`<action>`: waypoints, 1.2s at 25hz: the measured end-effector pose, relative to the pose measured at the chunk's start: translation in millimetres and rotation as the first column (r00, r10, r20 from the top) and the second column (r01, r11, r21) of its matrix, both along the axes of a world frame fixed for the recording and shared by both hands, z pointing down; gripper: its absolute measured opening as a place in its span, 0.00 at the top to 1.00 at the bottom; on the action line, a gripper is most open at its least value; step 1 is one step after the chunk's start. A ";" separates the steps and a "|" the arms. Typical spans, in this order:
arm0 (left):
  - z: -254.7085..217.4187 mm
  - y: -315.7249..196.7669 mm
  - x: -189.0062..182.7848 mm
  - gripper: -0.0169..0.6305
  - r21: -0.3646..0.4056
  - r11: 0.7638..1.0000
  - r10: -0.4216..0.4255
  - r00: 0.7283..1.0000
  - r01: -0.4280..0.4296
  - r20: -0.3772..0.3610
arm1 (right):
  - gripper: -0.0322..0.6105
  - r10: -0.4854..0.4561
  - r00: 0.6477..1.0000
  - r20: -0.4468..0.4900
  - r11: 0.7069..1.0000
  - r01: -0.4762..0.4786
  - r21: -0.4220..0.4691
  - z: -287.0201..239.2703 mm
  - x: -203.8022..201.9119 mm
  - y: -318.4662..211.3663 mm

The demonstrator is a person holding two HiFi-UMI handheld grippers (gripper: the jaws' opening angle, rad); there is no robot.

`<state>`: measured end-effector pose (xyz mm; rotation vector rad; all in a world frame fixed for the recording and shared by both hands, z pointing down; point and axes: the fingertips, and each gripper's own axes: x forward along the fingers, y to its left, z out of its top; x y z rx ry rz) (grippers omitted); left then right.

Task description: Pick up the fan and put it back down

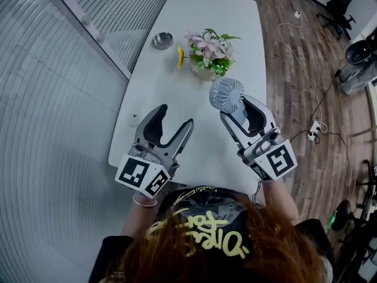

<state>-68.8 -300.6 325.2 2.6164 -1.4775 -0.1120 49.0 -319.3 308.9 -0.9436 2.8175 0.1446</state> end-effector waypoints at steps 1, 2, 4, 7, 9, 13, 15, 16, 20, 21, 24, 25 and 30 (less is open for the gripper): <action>2.4 -0.4 -3.0 0.51 0.001 1.000 -0.009 1.000 0.009 0.011 | 0.61 -0.008 1.000 -0.004 1.000 0.008 0.001 0.4 -3.9 -1.0; 5.3 -0.1 -6.3 0.51 0.002 1.000 -0.019 0.999 0.019 0.026 | 0.61 -0.018 1.000 -0.007 1.000 0.018 0.005 0.9 -8.3 -2.1; 11.5 3.3 -14.3 0.51 -0.001 0.999 -0.043 0.998 0.043 0.051 | 0.61 -0.043 0.999 -0.016 0.999 0.043 0.011 2.9 -19.3 -3.9; 16.5 11.5 -31.9 0.51 -0.010 0.996 -0.090 0.994 0.091 0.056 | 0.61 -0.095 0.995 -0.024 0.995 0.095 0.007 7.0 -40.2 -5.4; 17.3 17.3 -47.2 0.51 -0.012 0.991 -0.133 0.989 0.134 0.058 | 0.61 -0.133 0.991 -0.025 0.991 0.133 0.001 8.9 -56.1 -5.0; 17.1 34.4 -77.2 0.52 -0.012 0.975 -0.218 0.973 0.220 0.076 | 0.61 -0.208 0.978 -0.033 0.978 0.208 -0.006 10.1 -88.3 1.8; 18.6 44.0 -90.9 0.52 -0.019 0.966 -0.256 0.964 0.258 0.075 | 0.61 -0.243 0.969 -0.036 0.970 0.242 -0.010 10.9 -103.2 6.1; 20.3 48.0 -96.9 0.52 -0.022 0.961 -0.272 0.959 0.274 0.074 | 0.61 -0.256 0.966 -0.037 0.967 0.256 -0.012 12.0 -109.9 7.7; 21.7 59.9 -115.1 0.52 -0.031 0.946 -0.319 0.945 0.322 0.077 | 0.61 -0.296 0.954 -0.050 0.955 0.296 -0.009 12.3 -130.9 12.0; 21.2 62.4 -118.1 0.52 -0.034 0.943 -0.329 0.941 0.332 0.079 | 0.61 -0.306 0.950 -0.063 0.952 0.305 -0.011 13.2 -135.3 13.3; 23.9 68.9 -124.6 0.52 -0.044 0.934 -0.350 0.934 0.354 0.077 | 0.61 -0.334 0.933 -0.130 0.942 0.330 -0.052 28.2 -148.6 19.5; 25.4 70.3 -126.1 0.52 -0.048 0.932 -0.355 0.932 0.359 0.075 | 0.61 -0.343 0.926 -0.158 0.939 0.336 -0.068 36.2 -152.3 21.3; 30.9 73.4 -130.2 0.53 -0.061 0.925 -0.370 0.927 0.374 0.065 | 0.61 -0.348 0.888 -0.302 0.937 0.320 -0.139 86.0 -163.4 19.7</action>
